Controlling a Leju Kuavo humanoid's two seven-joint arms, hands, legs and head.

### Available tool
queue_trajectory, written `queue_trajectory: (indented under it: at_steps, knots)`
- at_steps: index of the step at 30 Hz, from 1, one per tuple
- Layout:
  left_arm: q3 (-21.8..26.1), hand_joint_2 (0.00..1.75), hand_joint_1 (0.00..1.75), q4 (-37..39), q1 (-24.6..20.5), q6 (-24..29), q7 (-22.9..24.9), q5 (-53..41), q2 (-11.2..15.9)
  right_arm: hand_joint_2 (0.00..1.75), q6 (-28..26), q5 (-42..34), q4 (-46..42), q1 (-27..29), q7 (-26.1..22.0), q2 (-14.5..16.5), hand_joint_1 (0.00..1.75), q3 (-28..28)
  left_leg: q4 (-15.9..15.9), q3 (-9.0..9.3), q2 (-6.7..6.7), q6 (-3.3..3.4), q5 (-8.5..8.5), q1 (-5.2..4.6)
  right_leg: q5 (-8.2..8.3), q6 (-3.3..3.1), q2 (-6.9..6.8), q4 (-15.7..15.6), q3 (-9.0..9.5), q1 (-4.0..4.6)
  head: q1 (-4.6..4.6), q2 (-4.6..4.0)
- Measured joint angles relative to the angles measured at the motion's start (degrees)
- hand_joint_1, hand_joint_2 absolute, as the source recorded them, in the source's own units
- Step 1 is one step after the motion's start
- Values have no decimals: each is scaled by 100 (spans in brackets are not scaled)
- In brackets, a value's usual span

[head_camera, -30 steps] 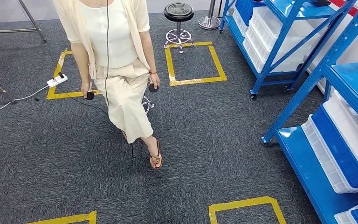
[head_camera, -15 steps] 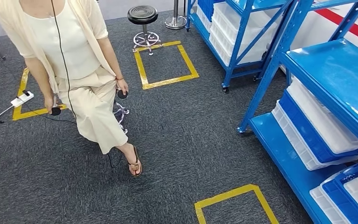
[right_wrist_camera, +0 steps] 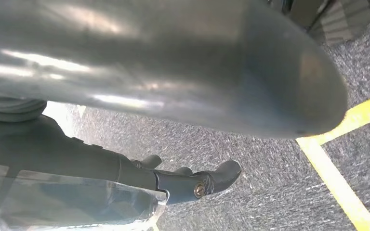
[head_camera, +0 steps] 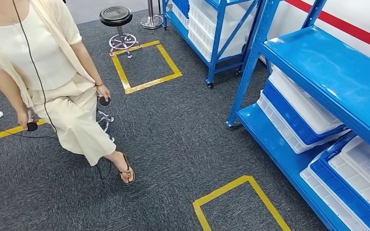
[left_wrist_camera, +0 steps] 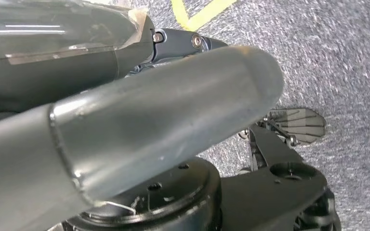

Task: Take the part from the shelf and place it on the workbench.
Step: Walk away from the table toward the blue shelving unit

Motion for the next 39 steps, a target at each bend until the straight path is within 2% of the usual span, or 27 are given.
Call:
queue_trajectory:
  at_steps: [1,3,5,7,8,10,11,12,13,14,16,17,18,20,21,23,25,26,27,28,30,31,32,34,36,37,39]
  knots:
    - [1,0,0,-1,0,1,0,2,3,0,1,9,0,-13,-2,-1,0,0,19,9,44,-45,-25,-10,80,9,-113,-294,169,-5,2,0]
    - [4,0,0,-3,-7,3,0,15,8,0,9,22,0,-34,-4,2,0,0,41,34,125,-128,-59,-35,123,-68,-199,-503,282,19,-23,0]
    - [6,0,0,-3,-26,4,-1,36,-2,0,20,27,0,-36,-4,-3,0,0,30,71,202,-193,-71,-7,139,-174,-85,-502,268,40,-53,0]
    - [7,0,0,-3,-41,4,-8,53,-15,0,29,28,0,-32,-3,-15,0,-1,177,36,74,-248,-210,45,159,-268,20,-516,277,33,-60,0]
    - [8,0,0,-3,-41,4,-13,64,-19,0,32,29,0,-33,-2,-21,0,-1,421,-70,-55,-261,-374,60,173,-318,74,-523,292,31,-63,0]
    - [13,0,0,-1,-26,7,-19,90,-19,0,41,34,0,-35,-3,-25,0,-2,1181,-429,-280,-248,-767,61,189,-387,185,-521,279,75,-70,0]
    - [17,0,0,0,-13,9,-21,101,-20,0,46,38,0,-35,-4,-25,0,-2,1545,-617,-328,-232,-897,58,191,-404,253,-520,275,106,-70,0]
    - [22,0,0,1,0,11,-24,109,-20,0,55,42,0,-30,-5,-28,0,-2,1732,-729,-348,-210,-911,54,193,-412,323,-520,276,134,-71,0]
    - [27,0,0,1,10,14,-28,116,-21,0,65,48,0,-23,-7,-33,0,-2,1702,-741,-364,-176,-809,47,193,-413,394,-519,283,159,-70,0]
    - [31,0,0,1,18,16,-33,127,-21,0,75,57,0,-18,-9,-37,0,-2,1455,-646,-392,-129,-615,34,193,-413,467,-519,293,177,-70,0]
    - [43,0,0,1,28,21,-53,152,-11,0,92,83,0,-18,-14,-36,0,-2,687,-306,-566,-12,-216,-9,195,-410,589,-514,306,205,-69,0]
    - [52,0,0,1,30,23,-65,162,-4,0,96,95,0,-21,-14,-31,0,-1,398,-175,-636,29,-107,-34,197,-404,638,-512,304,212,-69,0]
    - [64,0,0,1,31,26,-75,169,2,0,101,103,0,-21,-14,-27,0,-1,239,-104,-683,55,-69,-59,201,-393,676,-510,295,214,-68,0]
    - [87,0,0,1,32,32,-88,174,3,0,103,110,1,-16,-13,-24,0,0,154,-72,-617,77,-56,-92,221,-343,747,-530,258,209,-68,0]
    - [94,0,0,1,32,33,-92,175,-4,0,101,105,2,-14,-10,-29,0,0,100,-51,-569,86,-20,-89,219,-318,733,-514,233,208,-68,0]
    - [101,0,0,1,35,32,-103,171,-22,0,86,74,2,-21,-10,-38,0,-2,-31,-3,-455,121,57,-64,81,-304,568,-261,69,221,-49,0]
    - [103,0,0,1,42,29,-109,162,-32,0,73,38,2,-31,-16,-48,0,-8,-83,4,-322,146,84,-57,-227,-323,363,412,-276,200,-28,0]
    - [104,0,0,1,46,27,-109,158,-33,0,69,25,2,-29,-20,-52,0,-11,-83,-3,-249,148,85,-59,-355,-310,322,764,-453,179,-24,0]
    - [105,0,0,1,49,26,-109,157,-35,0,68,20,2,-21,-21,-56,0,-15,-81,-9,-180,142,81,-59,-413,-272,296,983,-557,155,-22,0]
    - [106,0,0,1,50,24,-109,154,-38,0,67,13,2,-11,-24,-61,0,-16,-78,-11,-118,132,75,-57,-385,-213,272,993,-550,126,-22,0]
    - [107,0,0,1,49,16,-109,133,-46,0,57,-31,2,-2,-60,-73,0,-28,-54,-1,-5,89,48,-45,-123,-68,153,365,-196,61,-21,0]
    - [107,0,0,1,49,11,-109,119,-46,0,51,-75,2,-11,-90,-74,0,-48,-30,4,46,48,20,-50,5,-26,34,-26,18,47,-19,0]
    - [106,0,0,0,48,7,-108,105,-44,0,44,-132,2,-22,-130,-75,0,-79,-3,14,97,-1,-15,-59,99,-24,-53,-330,183,42,-21,0]
    - [105,0,0,-1,39,-2,-103,92,-38,0,38,-245,2,-36,-197,-71,0,-158,24,41,183,-87,-64,-75,141,-101,-106,-524,276,66,-31,0]
    - [105,0,0,-1,21,-11,-99,89,-43,0,36,-345,2,-25,-250,-71,0,-243,29,76,237,-152,-92,-43,147,-190,6,-530,276,56,-37,0]
    - [105,0,0,-1,11,-15,-98,89,-46,0,36,-398,2,-19,-274,-70,0,-293,81,73,178,-187,-146,-16,153,-229,60,-536,280,46,-38,0]
    - [105,0,0,0,9,-16,-98,86,-48,0,38,-478,2,-19,-321,-67,0,-379,461,-80,-85,-231,-422,21,174,-310,153,-548,309,19,-46,0]
